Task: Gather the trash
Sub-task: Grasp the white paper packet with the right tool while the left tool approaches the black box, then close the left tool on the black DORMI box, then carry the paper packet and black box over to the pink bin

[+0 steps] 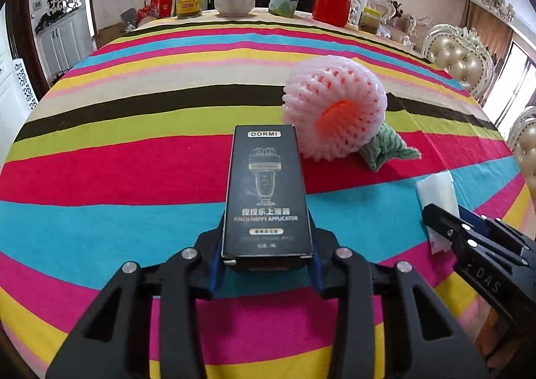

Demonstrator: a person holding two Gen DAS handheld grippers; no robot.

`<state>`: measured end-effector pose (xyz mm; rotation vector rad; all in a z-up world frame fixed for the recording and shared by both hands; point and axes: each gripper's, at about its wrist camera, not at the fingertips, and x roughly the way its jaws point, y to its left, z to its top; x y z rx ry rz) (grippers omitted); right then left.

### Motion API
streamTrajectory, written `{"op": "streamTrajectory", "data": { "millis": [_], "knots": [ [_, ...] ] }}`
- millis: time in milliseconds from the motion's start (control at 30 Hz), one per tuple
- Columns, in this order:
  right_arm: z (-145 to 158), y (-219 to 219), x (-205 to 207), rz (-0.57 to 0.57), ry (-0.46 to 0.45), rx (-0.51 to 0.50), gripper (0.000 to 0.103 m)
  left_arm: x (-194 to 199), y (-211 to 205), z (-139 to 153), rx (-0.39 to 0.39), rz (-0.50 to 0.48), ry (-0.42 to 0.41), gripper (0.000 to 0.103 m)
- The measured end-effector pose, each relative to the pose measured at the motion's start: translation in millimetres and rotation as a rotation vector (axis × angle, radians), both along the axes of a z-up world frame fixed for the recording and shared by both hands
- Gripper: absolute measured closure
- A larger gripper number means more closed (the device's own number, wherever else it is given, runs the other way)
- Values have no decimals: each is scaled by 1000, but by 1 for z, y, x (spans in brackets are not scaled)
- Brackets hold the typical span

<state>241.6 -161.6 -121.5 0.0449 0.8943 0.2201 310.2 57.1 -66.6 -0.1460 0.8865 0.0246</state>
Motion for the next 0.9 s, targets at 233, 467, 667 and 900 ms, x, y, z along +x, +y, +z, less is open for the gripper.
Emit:
{"op": "streamTrajectory", "data": {
  "millis": [233, 467, 667, 900],
  "knots": [
    [0, 0, 0, 0, 0, -1, 67, -15, 0, 12, 0, 11, -93, 65],
    [5, -1, -6, -2, -40, 4, 67, -39, 6, 25, 10, 38, -165, 65],
    [17, 6, -19, 27, -131, -6, 67, -61, 17, 33, -1, 66, -210, 65],
    [25, 17, -31, 77, -194, 6, 67, -85, 27, 43, 10, 79, -258, 65]
  ]
}}
